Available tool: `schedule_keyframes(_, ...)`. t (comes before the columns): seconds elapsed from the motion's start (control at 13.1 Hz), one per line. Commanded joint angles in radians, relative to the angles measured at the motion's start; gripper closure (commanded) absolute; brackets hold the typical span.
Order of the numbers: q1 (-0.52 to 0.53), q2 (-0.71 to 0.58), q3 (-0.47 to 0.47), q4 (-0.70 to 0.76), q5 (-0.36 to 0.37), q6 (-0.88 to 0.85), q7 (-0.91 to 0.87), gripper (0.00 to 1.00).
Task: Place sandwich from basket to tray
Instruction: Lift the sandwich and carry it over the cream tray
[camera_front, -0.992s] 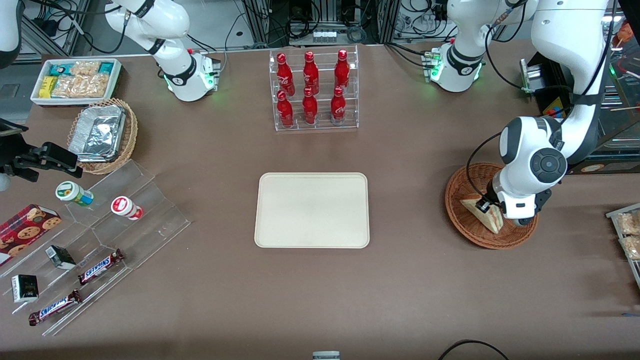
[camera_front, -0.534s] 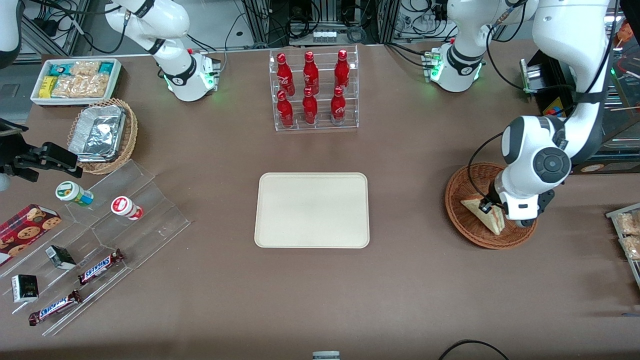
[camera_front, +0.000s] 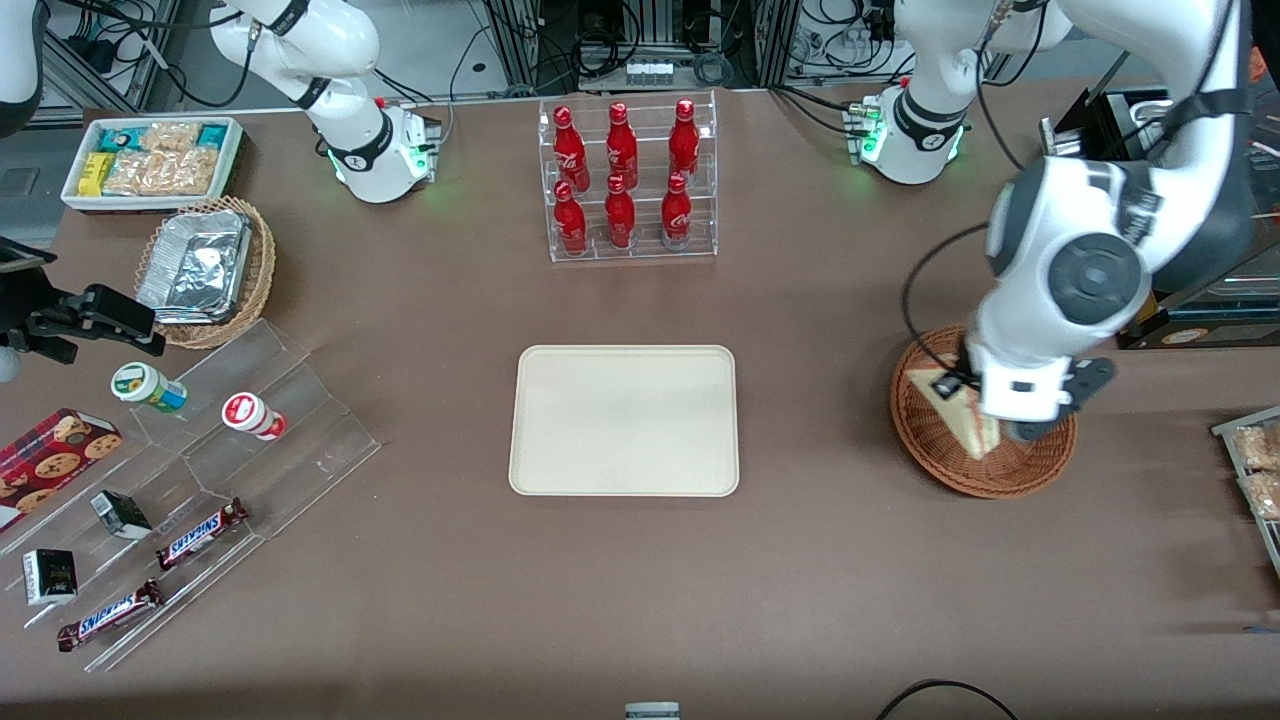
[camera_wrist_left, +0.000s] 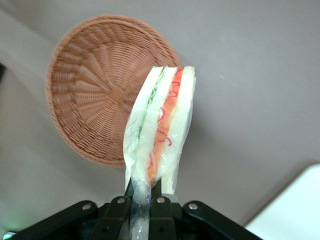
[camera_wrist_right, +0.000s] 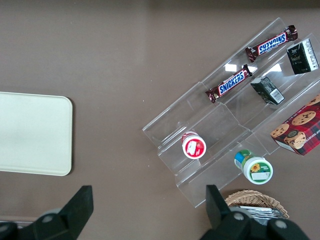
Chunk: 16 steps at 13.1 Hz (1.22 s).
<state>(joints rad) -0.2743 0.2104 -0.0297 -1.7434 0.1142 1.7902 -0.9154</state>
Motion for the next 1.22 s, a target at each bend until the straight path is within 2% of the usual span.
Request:
schedule_keyframes(0.0,-0.113,0.062,0.01,0.044,-0.001,0.006,0.006,0.91)
schedule_keyframes(0.23,-0.219,0.121,0.01,0.094,-0.031,0.105,-0.002,0.91)
schedule_keyframes(0.46,-0.35,0.259,0.01,0.179,-0.034,0.199,-0.013,0.91)
schedule_keyframes(0.76,-0.399,0.342,0.011,0.19,-0.027,0.362,-0.062,0.89)
schedule_keyframes(1.15,-0.448,0.422,0.013,0.213,-0.004,0.39,-0.062,0.89)
